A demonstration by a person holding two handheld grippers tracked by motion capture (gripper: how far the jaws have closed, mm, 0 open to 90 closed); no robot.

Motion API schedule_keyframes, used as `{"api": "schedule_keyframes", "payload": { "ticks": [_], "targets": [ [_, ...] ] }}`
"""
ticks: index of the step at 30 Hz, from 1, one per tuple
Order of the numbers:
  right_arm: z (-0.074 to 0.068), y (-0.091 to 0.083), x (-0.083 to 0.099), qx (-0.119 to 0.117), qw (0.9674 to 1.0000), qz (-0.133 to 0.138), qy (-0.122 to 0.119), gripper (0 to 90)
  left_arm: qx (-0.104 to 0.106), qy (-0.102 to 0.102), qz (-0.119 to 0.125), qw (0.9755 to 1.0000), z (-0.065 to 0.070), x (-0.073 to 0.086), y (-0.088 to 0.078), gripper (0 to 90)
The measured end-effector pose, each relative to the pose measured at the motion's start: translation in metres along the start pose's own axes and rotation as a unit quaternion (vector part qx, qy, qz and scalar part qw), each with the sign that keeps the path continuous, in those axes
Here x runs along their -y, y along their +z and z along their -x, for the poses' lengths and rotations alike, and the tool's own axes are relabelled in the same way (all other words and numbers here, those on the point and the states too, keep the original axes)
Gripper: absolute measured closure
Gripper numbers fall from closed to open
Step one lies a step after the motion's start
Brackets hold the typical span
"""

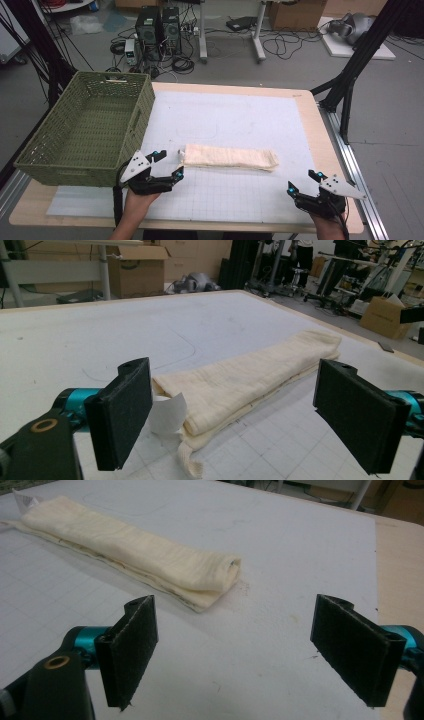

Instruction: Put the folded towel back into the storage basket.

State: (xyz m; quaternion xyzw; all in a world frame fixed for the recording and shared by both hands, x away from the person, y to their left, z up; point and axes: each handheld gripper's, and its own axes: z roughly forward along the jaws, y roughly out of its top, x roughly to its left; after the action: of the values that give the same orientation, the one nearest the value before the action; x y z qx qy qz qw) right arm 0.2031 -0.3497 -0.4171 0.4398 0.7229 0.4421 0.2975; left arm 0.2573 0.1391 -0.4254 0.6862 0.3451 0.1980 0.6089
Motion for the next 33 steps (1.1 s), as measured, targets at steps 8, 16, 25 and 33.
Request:
{"api": "schedule_keyframes", "payload": {
  "ticks": [8,16,25,33],
  "targets": [
    [0.002,-0.001,0.002,0.000,1.0000,-0.002,0.005,17.5,0.000,-0.001,-0.004,1.0000,0.001,-0.002,0.002,16.7],
    [0.003,-0.002,0.003,0.002,1.0000,-0.001,0.005,17.5,0.006,0.015,-0.008,0.9998,0.006,-0.012,0.004,16.7],
    [0.000,-0.001,0.002,0.000,1.0000,-0.003,0.004,17.6,0.013,0.015,-0.018,0.9996,0.008,-0.016,0.006,16.8],
    [0.000,-0.001,0.003,0.000,1.0000,-0.004,0.002,17.6,0.014,0.006,-0.024,0.9996,0.006,-0.023,0.008,16.7]
  ]
}}
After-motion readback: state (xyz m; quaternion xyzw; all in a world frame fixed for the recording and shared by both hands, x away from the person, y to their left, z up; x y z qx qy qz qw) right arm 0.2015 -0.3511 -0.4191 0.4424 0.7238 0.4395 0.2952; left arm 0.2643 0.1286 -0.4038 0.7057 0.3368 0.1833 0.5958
